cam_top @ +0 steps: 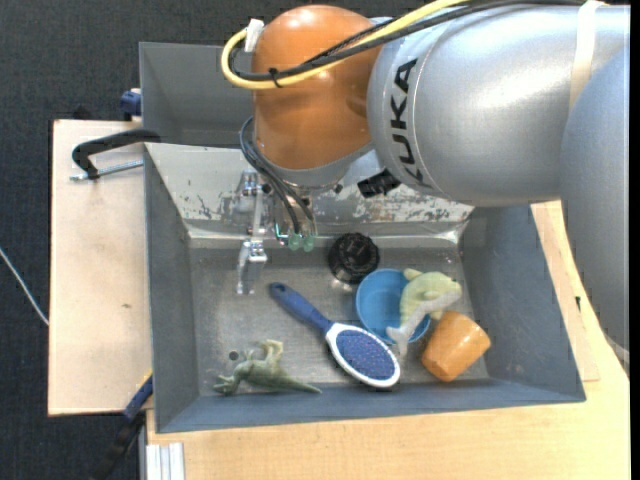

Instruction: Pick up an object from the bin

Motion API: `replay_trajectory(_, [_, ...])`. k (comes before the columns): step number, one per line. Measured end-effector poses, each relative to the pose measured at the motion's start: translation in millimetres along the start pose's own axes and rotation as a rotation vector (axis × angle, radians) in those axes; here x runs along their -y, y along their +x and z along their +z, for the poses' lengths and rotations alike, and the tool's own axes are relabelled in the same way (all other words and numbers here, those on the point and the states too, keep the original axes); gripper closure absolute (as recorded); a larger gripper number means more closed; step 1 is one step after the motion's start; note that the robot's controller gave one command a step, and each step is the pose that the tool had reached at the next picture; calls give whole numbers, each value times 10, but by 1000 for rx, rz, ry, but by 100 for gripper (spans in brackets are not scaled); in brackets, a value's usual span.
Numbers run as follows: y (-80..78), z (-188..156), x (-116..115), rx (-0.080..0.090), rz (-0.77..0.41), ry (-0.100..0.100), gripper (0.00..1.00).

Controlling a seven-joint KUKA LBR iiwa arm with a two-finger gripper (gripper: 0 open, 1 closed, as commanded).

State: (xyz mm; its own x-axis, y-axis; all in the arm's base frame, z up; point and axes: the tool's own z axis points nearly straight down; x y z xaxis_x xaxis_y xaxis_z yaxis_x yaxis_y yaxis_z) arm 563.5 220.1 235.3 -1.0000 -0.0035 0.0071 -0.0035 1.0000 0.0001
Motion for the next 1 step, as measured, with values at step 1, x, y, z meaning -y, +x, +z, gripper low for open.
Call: replay_trajectory(1, [-318, 1653, 314, 11, -6, -3, 0])
